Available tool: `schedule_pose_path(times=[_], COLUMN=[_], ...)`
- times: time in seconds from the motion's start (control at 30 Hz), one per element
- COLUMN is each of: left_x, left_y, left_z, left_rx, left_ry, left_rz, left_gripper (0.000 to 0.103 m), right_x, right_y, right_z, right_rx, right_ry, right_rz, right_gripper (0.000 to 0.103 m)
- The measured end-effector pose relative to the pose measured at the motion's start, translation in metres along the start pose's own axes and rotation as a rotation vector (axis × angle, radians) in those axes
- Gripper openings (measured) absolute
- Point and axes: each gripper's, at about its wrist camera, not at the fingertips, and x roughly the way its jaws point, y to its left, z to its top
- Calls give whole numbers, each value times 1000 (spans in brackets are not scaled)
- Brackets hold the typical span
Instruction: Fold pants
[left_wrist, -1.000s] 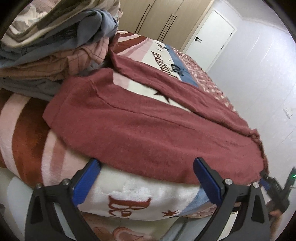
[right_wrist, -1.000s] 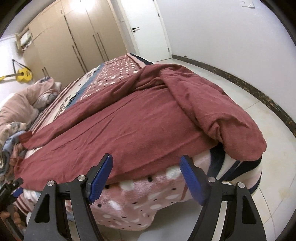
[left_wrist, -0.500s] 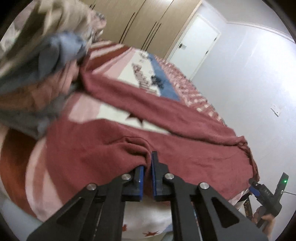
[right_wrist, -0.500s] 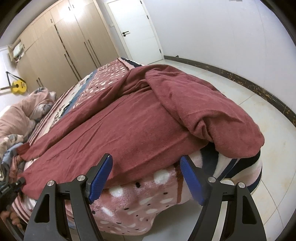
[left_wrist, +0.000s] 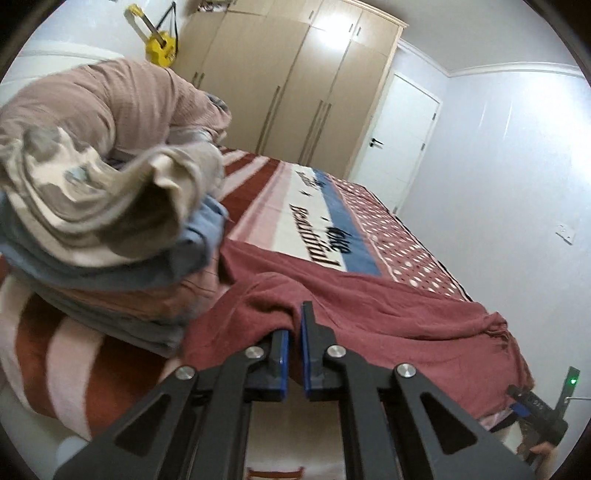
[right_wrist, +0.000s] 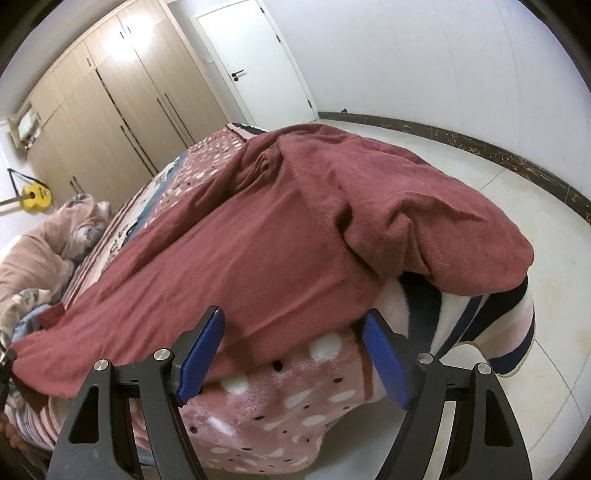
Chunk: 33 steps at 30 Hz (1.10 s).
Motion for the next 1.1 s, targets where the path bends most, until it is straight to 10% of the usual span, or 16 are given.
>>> schedule_pose_path(times=[0.27, 0.47, 1.1], left_x=[-11, -11, 51], left_y=[8, -4, -33], left_z=[0, 4, 58], left_rx=[32, 82, 145], left_ry=[-12, 4, 65], left_rz=[20, 11, 90], left_gripper=[3, 3, 4], right_x=[-1, 0, 9], right_y=[5, 16, 38], right_z=[6, 26, 141], right_rx=[-37, -103, -283], right_ry=[-72, -132, -188], right_rz=[-11, -42, 150], right_gripper=[70, 6, 3])
